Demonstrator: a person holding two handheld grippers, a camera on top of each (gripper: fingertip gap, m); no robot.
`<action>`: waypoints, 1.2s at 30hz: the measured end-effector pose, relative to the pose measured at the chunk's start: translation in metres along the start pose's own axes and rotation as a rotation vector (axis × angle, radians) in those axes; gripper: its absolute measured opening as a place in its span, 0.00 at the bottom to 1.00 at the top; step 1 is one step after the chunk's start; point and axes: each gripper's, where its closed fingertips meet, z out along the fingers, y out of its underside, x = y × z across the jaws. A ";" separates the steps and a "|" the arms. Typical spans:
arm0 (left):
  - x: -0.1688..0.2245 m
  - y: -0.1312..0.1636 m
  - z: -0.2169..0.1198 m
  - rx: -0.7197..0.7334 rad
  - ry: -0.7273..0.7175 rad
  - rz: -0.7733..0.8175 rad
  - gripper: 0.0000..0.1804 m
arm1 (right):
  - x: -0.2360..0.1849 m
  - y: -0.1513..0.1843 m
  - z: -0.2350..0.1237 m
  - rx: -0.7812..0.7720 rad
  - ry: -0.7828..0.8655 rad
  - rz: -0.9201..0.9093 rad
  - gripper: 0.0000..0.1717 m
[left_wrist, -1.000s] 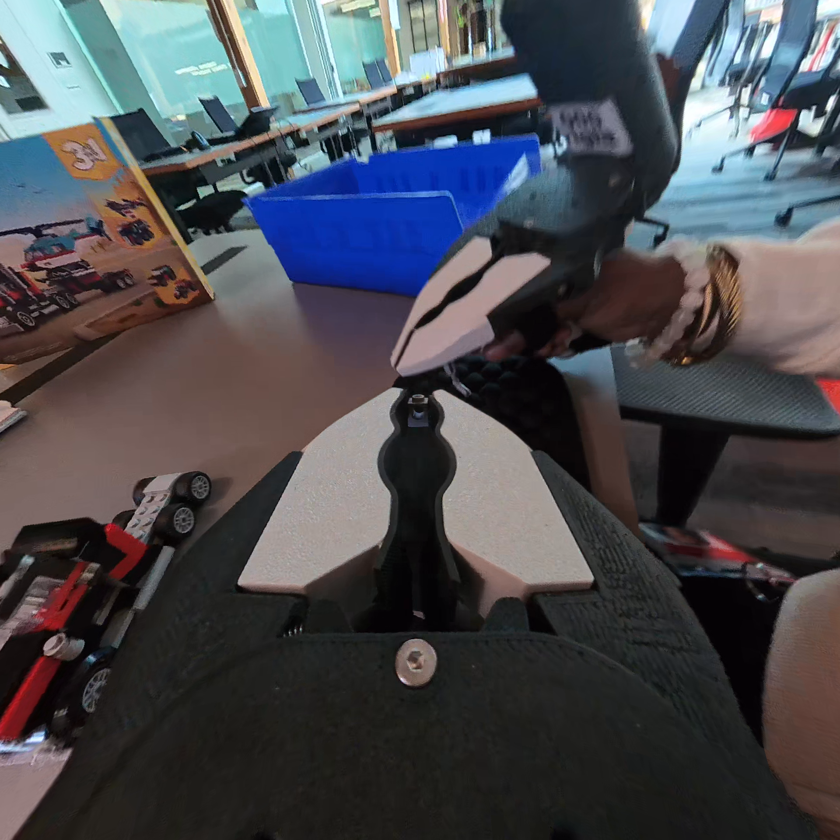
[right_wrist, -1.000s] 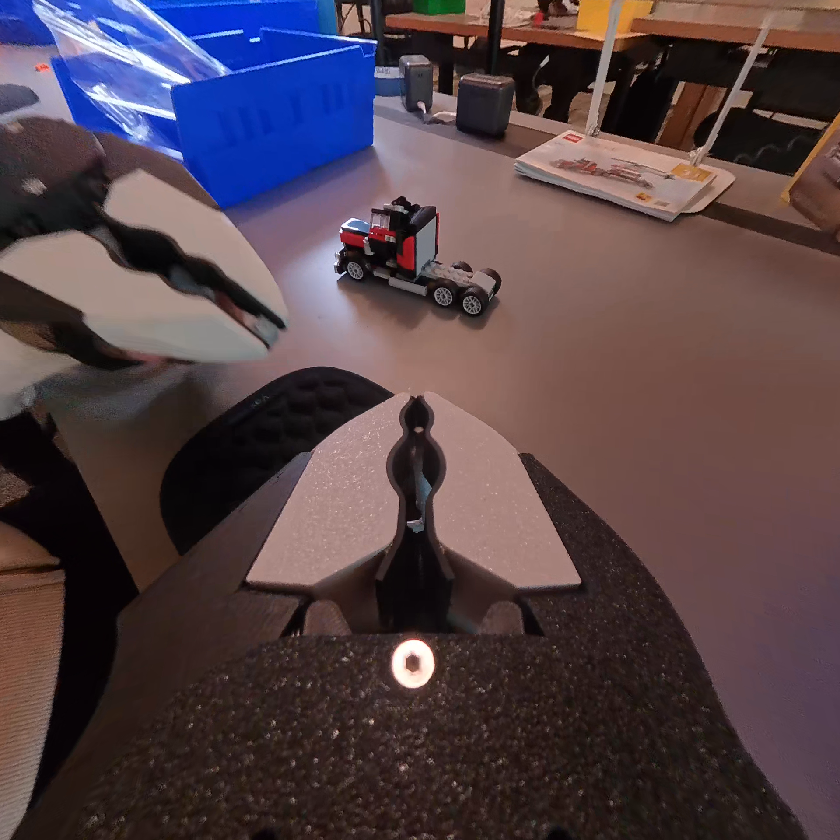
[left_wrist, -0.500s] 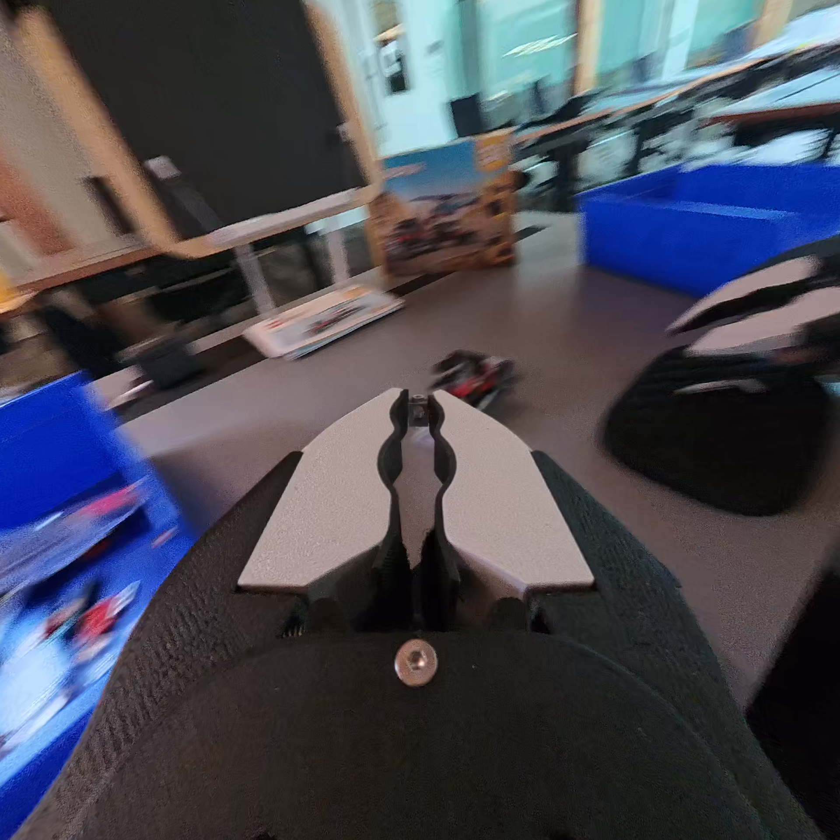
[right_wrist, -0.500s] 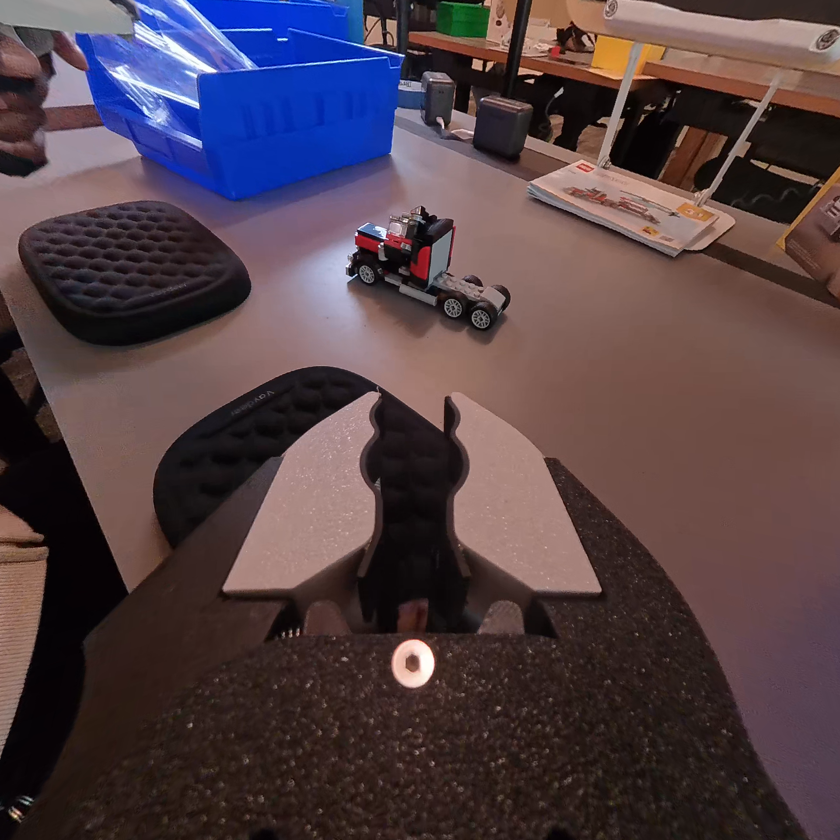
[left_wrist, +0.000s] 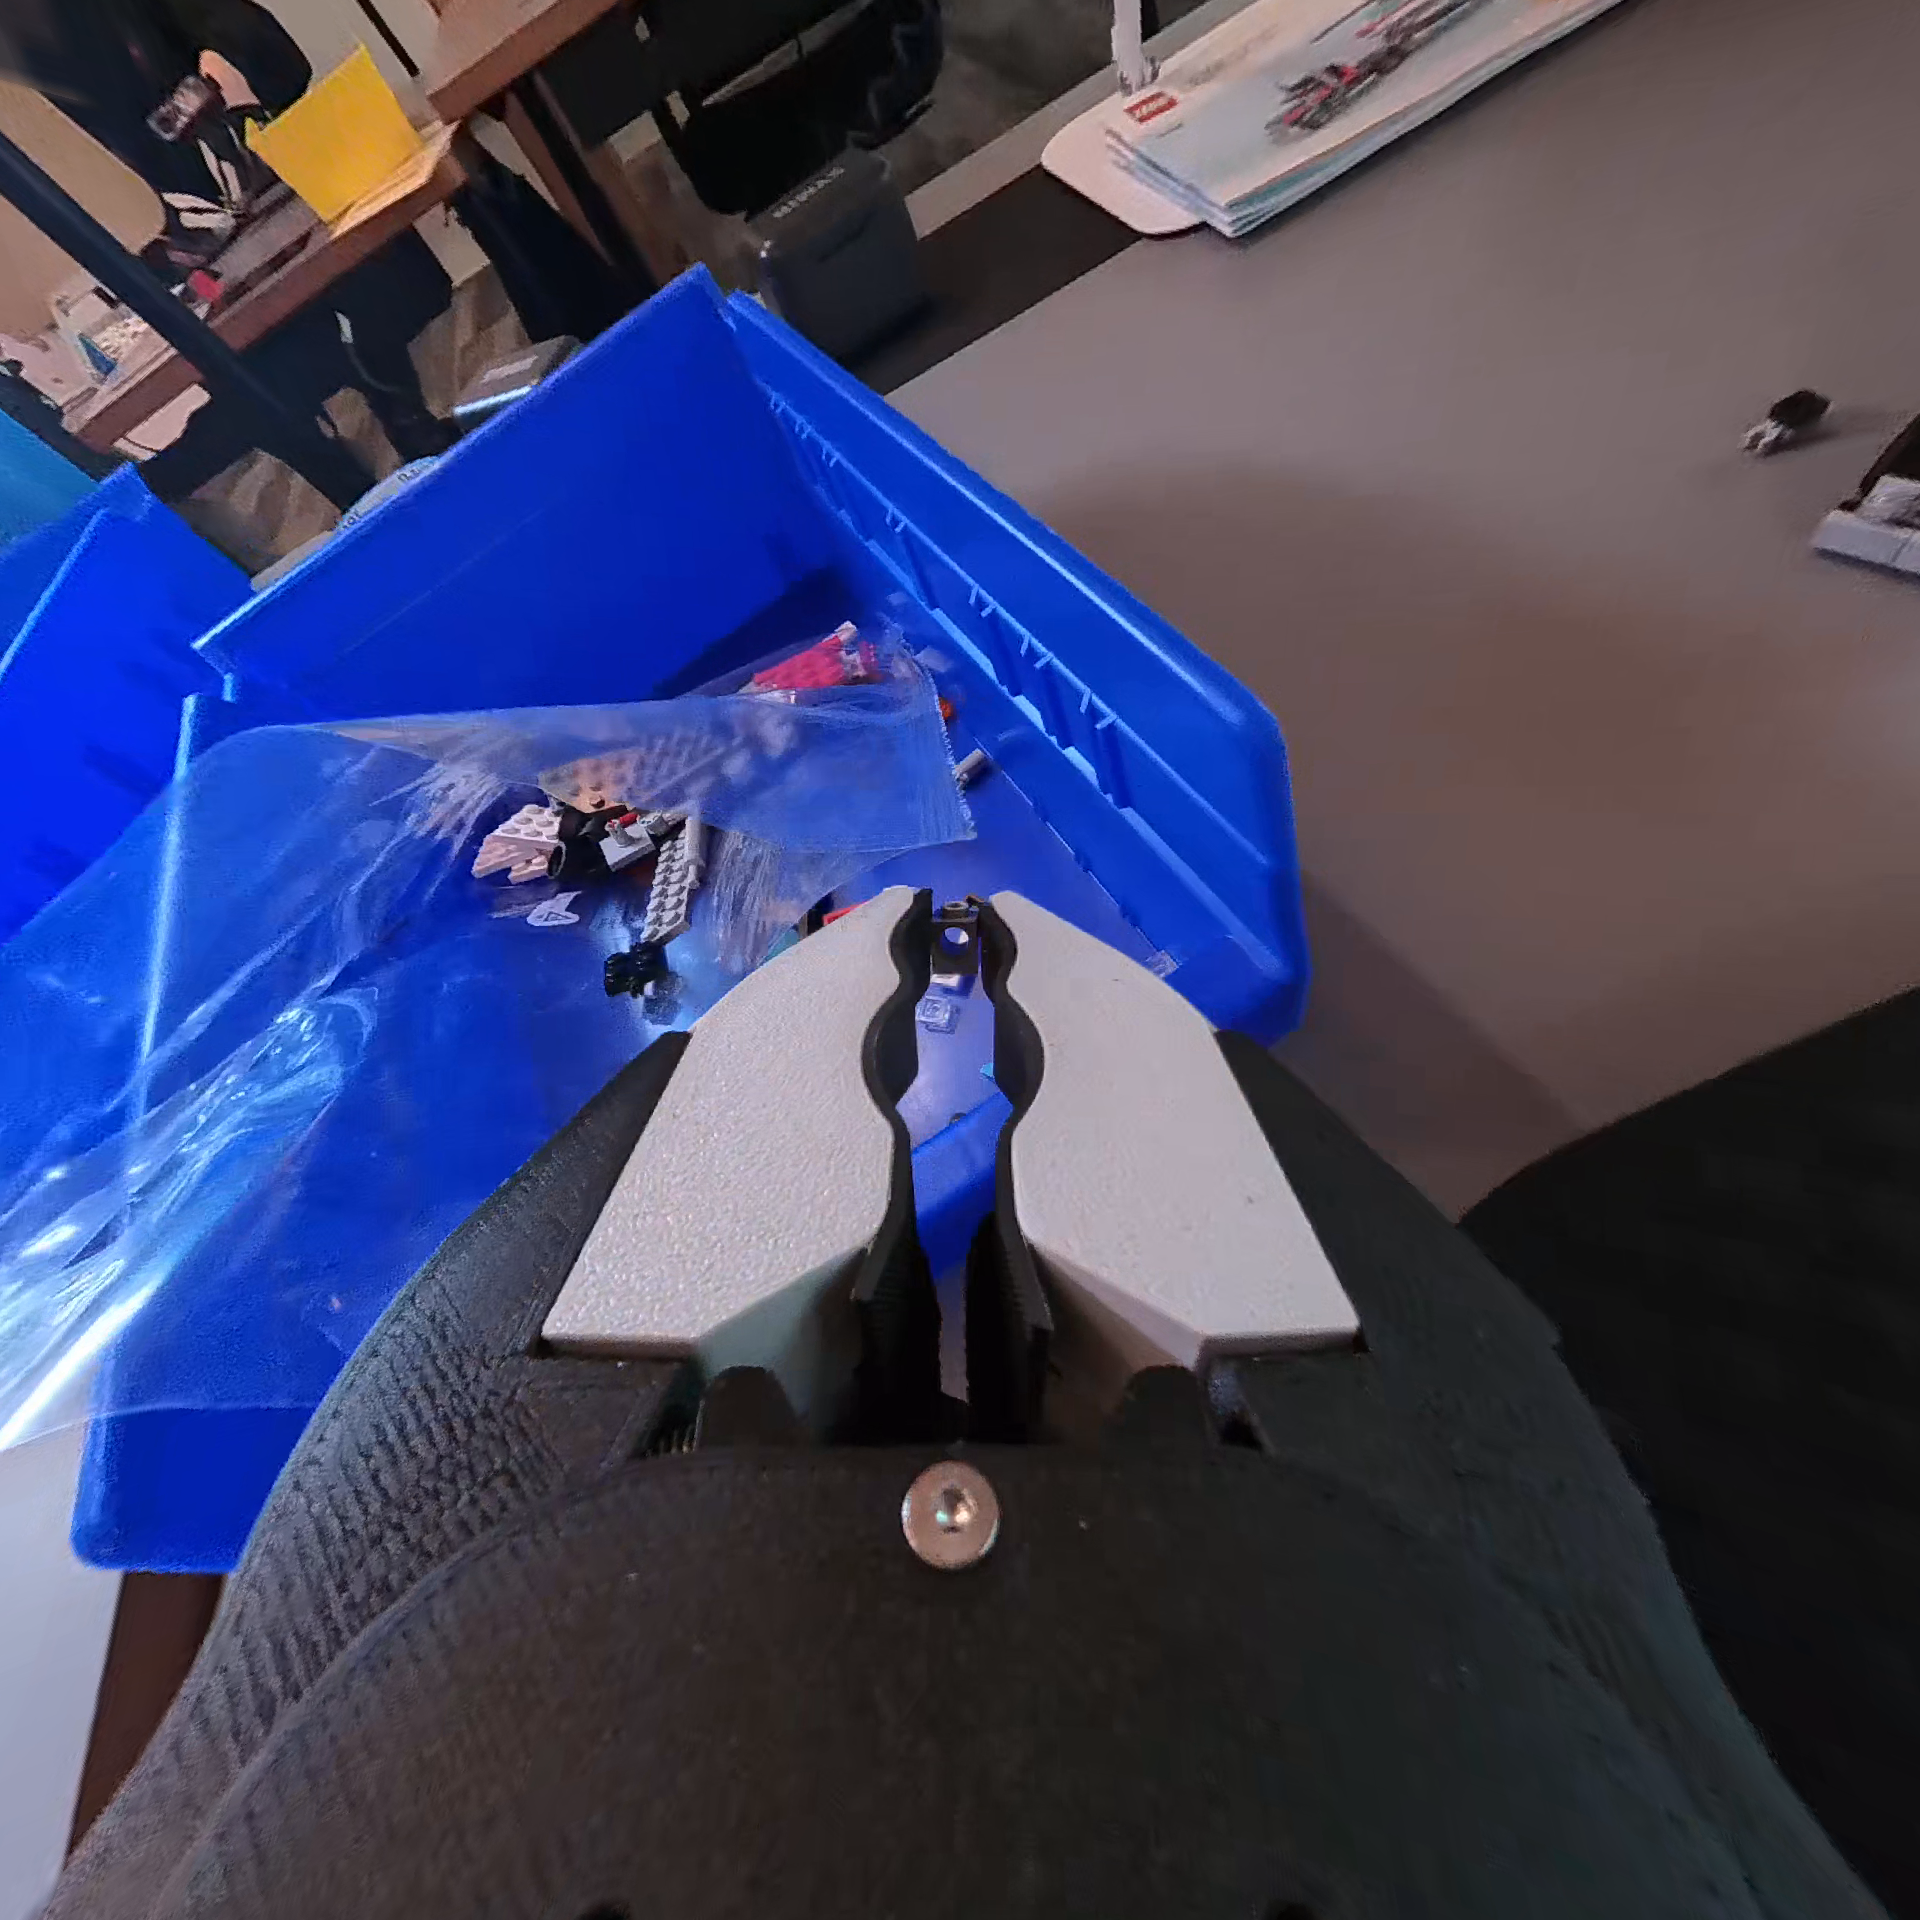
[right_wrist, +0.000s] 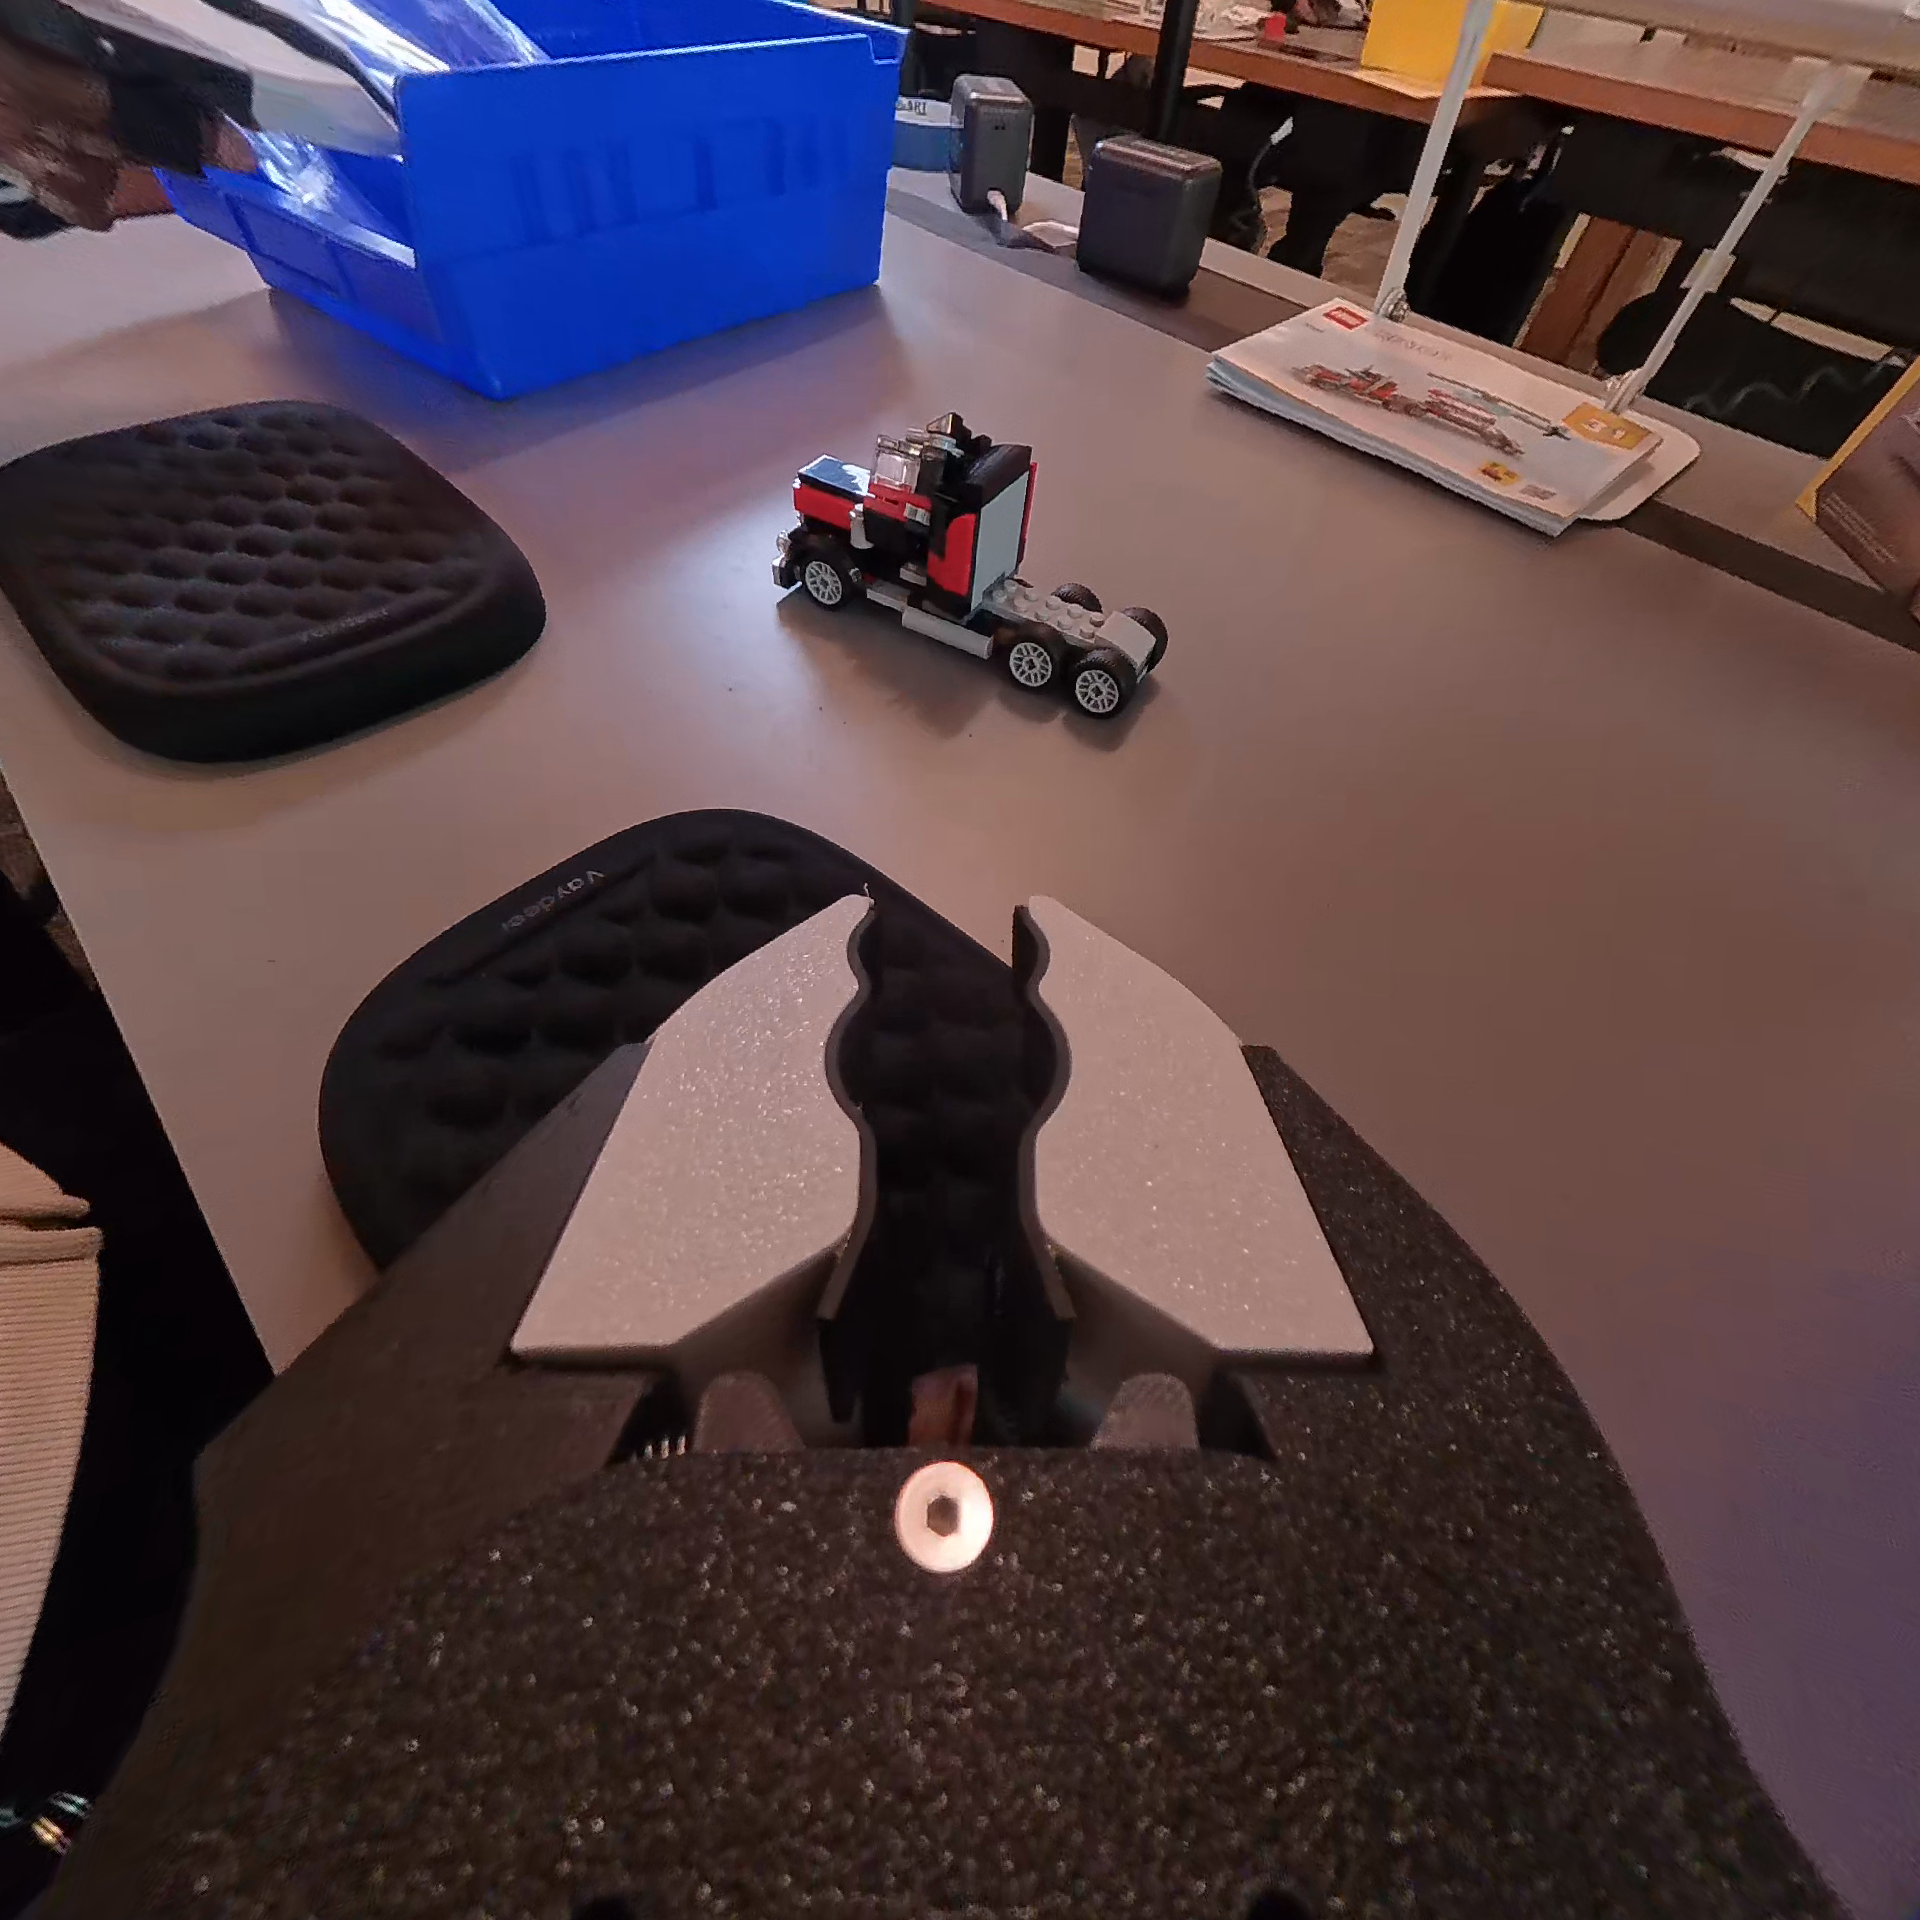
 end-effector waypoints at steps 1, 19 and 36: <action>0.000 0.002 0.003 -0.008 0.002 0.001 0.05 | 0.000 0.000 0.000 0.003 0.000 0.004 0.14; 0.010 0.003 0.009 0.008 0.093 -0.088 0.25 | 0.002 -0.001 -0.001 0.020 0.004 0.024 0.13; 0.027 0.014 0.000 -0.049 0.283 -0.135 0.46 | 0.002 0.001 -0.001 0.012 0.003 0.021 0.13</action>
